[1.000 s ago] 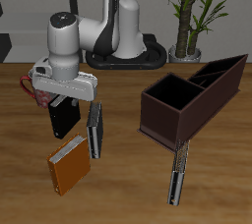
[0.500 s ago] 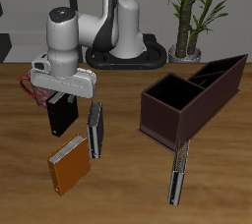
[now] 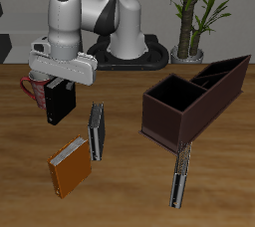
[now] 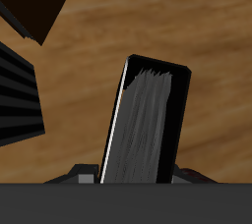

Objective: Place the black book into the left desk caddy's left compartment

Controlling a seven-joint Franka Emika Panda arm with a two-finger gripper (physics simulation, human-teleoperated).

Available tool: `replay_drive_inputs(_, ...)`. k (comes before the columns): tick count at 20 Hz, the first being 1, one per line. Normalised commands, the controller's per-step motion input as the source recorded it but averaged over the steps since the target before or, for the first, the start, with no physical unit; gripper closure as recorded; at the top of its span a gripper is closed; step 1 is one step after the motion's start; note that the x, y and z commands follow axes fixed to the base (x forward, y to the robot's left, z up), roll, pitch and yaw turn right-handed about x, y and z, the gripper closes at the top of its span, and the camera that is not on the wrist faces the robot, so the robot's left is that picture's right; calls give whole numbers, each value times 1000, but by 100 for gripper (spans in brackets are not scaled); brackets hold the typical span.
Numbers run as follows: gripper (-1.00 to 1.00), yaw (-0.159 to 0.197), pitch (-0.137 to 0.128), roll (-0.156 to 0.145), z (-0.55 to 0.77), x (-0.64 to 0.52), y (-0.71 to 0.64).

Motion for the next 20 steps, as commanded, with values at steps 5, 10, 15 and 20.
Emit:
replay_drive_inputs(5, 100, -31, -65, -46, 653, -306, 159)
replay_drive_inputs(10, 100, -34, -72, -33, 557, -408, 243)
replay_drive_inputs(15, 100, 16, -23, 36, 294, -351, 377)
replay_drive_inputs(20, 100, -2, -7, 6, 122, -247, 279)
